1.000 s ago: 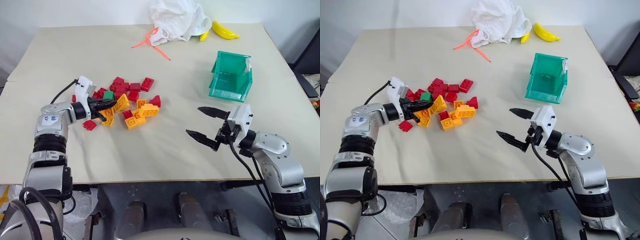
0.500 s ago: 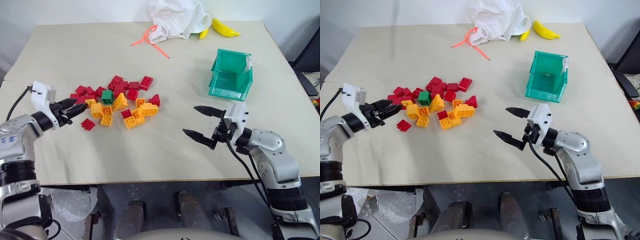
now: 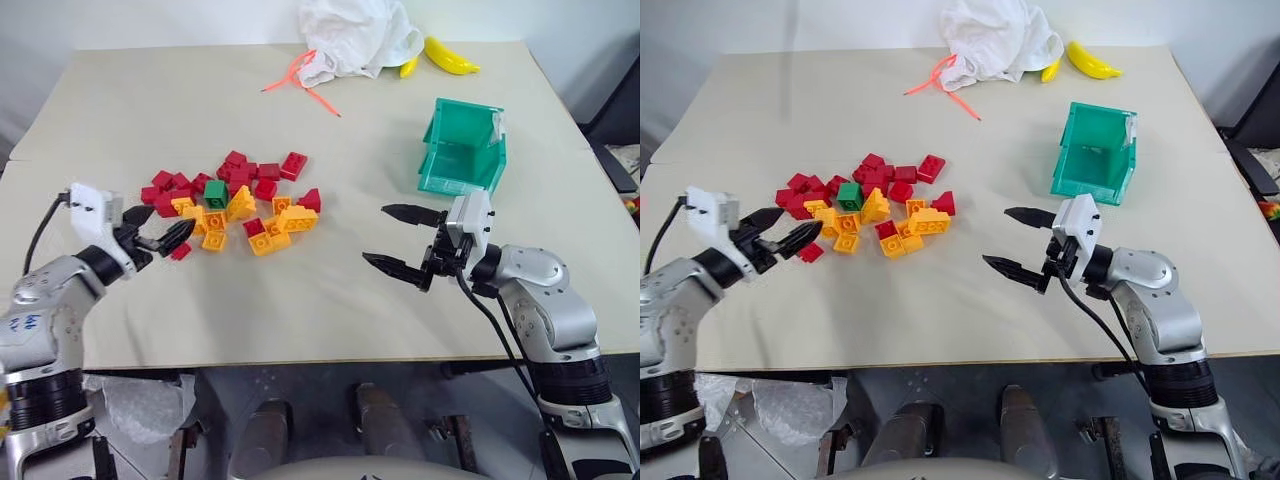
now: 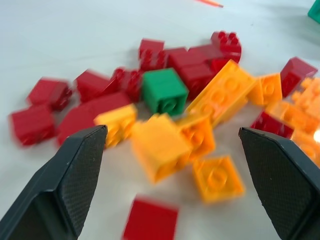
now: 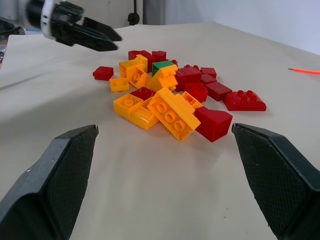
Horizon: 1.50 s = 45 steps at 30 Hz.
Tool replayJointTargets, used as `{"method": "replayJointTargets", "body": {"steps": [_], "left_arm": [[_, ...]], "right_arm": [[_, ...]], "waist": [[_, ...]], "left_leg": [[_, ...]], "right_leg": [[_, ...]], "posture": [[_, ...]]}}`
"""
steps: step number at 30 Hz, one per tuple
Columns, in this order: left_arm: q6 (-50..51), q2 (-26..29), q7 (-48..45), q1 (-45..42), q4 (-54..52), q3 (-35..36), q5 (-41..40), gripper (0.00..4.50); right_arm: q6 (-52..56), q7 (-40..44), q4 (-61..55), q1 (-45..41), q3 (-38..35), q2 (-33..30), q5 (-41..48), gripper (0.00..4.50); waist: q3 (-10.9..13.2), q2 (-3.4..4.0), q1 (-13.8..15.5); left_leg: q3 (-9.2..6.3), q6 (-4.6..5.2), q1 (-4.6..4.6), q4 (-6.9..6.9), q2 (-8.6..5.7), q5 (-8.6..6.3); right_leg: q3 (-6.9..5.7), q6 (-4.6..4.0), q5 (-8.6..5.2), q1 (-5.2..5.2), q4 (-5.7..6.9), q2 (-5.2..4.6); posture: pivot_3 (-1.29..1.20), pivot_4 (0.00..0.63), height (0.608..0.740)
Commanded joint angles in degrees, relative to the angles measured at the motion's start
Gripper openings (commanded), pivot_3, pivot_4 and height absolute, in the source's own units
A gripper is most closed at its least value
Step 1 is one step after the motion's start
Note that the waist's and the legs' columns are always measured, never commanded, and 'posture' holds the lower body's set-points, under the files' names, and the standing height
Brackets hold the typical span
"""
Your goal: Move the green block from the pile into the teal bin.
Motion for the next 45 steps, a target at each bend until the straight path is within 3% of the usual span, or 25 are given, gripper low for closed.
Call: {"method": "replayJointTargets", "body": {"steps": [1,4,12,28,32,39,45], "left_arm": [[-2.2,-4.7,7.9,-3.2,-2.8,-2.9,3.2,4.46],[-1.2,-10.8,15.1,-5.5,-3.4,-4.7,5.2,4.46],[11.0,-15.2,25.4,-12.0,1.6,-9.1,10.0,4.46],[16.3,-11.7,26.7,-22.9,18.0,-9.2,12.7,4.46],[16.8,-11.1,26.0,-24.8,19.8,-9.5,13.0,3.61],[18.5,-7.7,22.3,-25.1,15.6,-8.8,12.0,1.49],[13.2,-1.0,10.8,-21.7,6.7,-8.2,8.2,1.44]], "right_arm": [[1.4,1.1,-3.1,-0.5,-2.1,-1.3,3.2,4.5],[2.4,1.3,-3.8,-0.7,-2.8,-2.4,4.1,4.5],[2.4,1.5,-3.8,-0.4,-3.2,-3.4,3.8,4.5],[2.4,1.0,-4.2,0.3,-3.4,-3.8,3.0,4.5],[2.3,0.6,-4.5,0.5,-3.3,-3.6,2.8,4.5],[2.5,-0.4,-5.0,0.8,-3.8,-3.9,2.8,4.5],[2.4,-1.4,-5.5,1.8,-5.5,-5.1,3.0,4.5]], "waist": [[0.0,0.0,0.0],[0.0,-0.06,0.0],[0.0,-0.08,-0.1],[0.0,-0.09,0.0],[0.0,-0.09,0.0],[0.0,-0.09,0.0],[0.0,-0.09,-0.1]], "left_leg": [[0.0,0.0,0.0,0.0,-0.01,0.0],[0.02,0.0,-0.03,0.02,-0.04,0.02],[0.08,0.0,0.02,0.03,-0.04,0.04],[0.05,0.0,0.03,0.03,-0.21,0.14],[0.05,0.01,0.02,0.03,-0.24,0.15],[0.04,0.02,0.01,0.03,-0.26,0.15],[0.02,0.0,-0.03,-0.01,-0.24,0.16]], "right_leg": [[0.0,0.0,0.0,0.0,0.0,0.0],[0.01,0.04,0.02,0.0,-0.03,-0.02],[0.07,0.05,0.03,0.0,0.03,0.04],[0.05,0.08,0.04,0.0,0.08,-0.1],[0.04,0.1,0.05,0.0,0.07,-0.14],[0.05,0.11,0.05,-0.01,0.07,-0.16],[0.04,0.11,0.05,-0.03,0.03,-0.19]], "posture": [[0.0,0.15,0.74],[0.0,0.15,0.74],[0.0,0.15,0.74],[0.0,0.15,0.74],[0.0,0.15,0.74],[0.0,0.15,0.74],[0.0,0.15,0.74]]}}
